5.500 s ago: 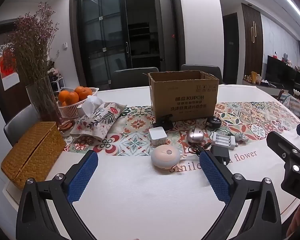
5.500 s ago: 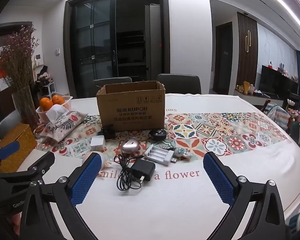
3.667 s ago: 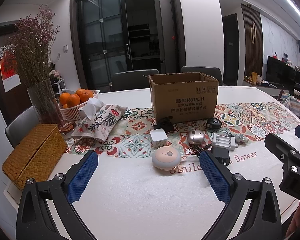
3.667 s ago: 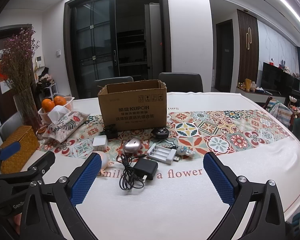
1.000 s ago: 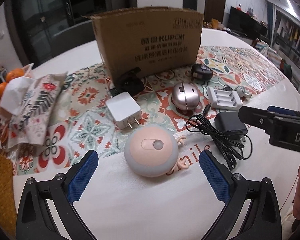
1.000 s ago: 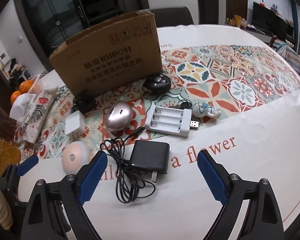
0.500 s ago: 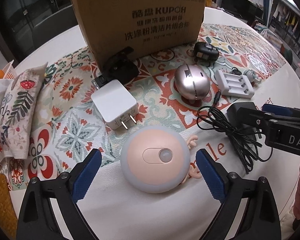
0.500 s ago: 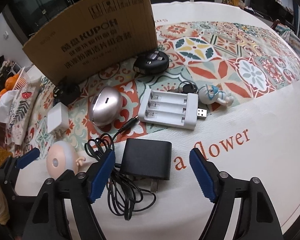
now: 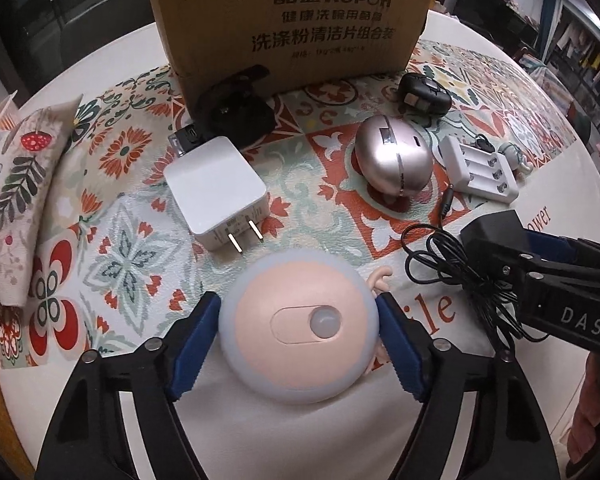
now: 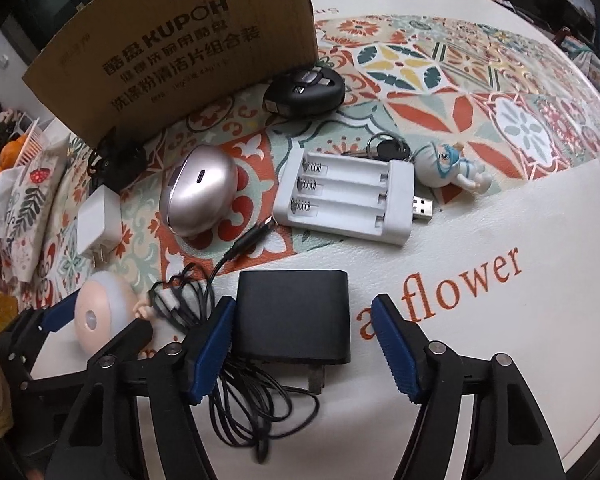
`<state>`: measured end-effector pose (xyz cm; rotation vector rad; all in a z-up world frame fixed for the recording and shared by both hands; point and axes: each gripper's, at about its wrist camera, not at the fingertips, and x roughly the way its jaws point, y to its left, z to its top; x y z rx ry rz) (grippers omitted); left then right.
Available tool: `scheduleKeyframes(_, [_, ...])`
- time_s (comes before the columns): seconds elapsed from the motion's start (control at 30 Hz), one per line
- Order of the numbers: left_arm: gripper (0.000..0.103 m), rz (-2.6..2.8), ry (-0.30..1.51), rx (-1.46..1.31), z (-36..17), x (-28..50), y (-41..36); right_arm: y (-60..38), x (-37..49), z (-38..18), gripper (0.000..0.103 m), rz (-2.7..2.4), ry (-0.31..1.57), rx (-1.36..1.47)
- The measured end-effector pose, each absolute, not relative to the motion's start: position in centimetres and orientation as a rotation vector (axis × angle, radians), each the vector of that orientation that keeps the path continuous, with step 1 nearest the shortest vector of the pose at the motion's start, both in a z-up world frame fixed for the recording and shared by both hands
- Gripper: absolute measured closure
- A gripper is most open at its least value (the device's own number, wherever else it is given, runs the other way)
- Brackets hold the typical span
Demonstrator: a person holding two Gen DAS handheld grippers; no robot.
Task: Organize rigid objects
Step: 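Grasp the pink round lamp with the left tool while the right tool grasps the black adapter, then carry the pink lamp in the left tool while the right tool carries the adapter over the box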
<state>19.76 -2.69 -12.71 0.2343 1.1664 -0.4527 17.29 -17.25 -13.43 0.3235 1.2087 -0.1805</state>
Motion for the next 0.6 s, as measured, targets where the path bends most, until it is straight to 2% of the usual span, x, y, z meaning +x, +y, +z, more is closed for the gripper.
scheduleKeyframes(0.1, [0.028, -0.436, 1.159, 0.216, -12.7, 19.7, -2.6, -16.8, 17.4, -13.4, 0.046, -0.170, 1.202, 0.298])
scheduleKeyframes(0.6, [0.029, -0.316, 1.101, 0.042, -10.0, 17.9, -1.5, -17.2, 16.1, -11.4, 0.047, -0.093, 1.128, 0.290])
